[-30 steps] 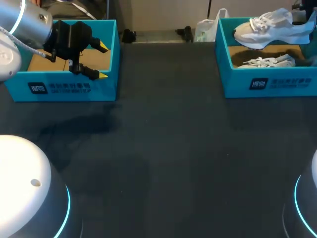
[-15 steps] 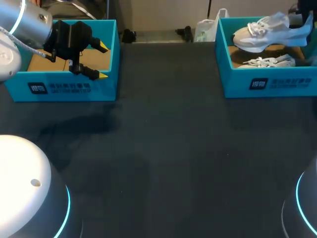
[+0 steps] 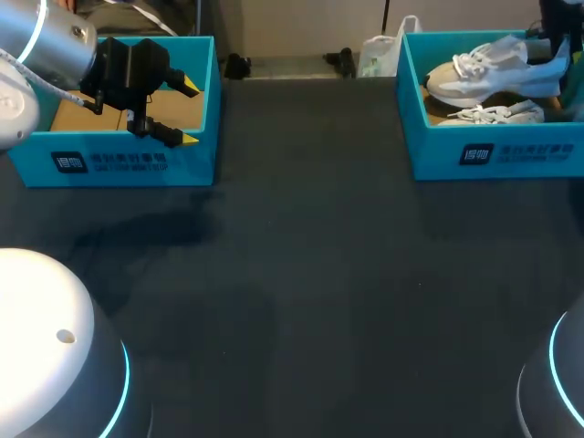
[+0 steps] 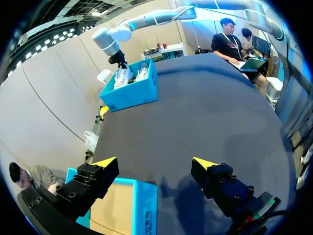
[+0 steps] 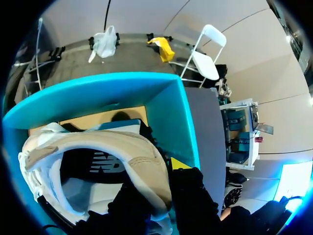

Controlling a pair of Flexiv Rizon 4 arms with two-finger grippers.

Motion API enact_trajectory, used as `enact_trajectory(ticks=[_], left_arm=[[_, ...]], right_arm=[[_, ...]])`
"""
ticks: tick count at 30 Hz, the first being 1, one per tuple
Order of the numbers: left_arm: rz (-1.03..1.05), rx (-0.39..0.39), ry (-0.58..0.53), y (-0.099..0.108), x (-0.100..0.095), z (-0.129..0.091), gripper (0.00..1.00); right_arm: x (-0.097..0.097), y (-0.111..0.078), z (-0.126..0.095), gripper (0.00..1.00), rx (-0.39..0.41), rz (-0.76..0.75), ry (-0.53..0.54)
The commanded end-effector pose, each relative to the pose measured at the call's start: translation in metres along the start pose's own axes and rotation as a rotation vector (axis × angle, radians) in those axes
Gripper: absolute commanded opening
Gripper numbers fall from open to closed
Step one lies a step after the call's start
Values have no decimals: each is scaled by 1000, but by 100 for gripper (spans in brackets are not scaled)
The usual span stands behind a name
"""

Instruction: Take the shoe out of the shoebox, open the shoe tongue, remove and reinsert the insole, then place the shoe into the shoebox

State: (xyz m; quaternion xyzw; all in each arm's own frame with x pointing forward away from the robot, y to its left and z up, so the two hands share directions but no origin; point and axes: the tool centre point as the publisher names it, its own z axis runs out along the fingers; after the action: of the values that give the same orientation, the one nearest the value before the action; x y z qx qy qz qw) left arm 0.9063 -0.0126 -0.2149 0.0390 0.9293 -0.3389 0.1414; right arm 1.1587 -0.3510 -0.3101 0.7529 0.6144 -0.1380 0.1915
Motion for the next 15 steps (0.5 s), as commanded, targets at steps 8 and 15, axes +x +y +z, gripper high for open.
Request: enact_trajectory(ticks=[8, 15], left_arm=[[0, -3, 2, 0, -1, 0, 100], [0, -3, 2, 0, -1, 0, 100]], right_arm=[[16, 0, 24, 0, 14, -1, 16], [24, -1, 31, 0, 16, -4, 37]])
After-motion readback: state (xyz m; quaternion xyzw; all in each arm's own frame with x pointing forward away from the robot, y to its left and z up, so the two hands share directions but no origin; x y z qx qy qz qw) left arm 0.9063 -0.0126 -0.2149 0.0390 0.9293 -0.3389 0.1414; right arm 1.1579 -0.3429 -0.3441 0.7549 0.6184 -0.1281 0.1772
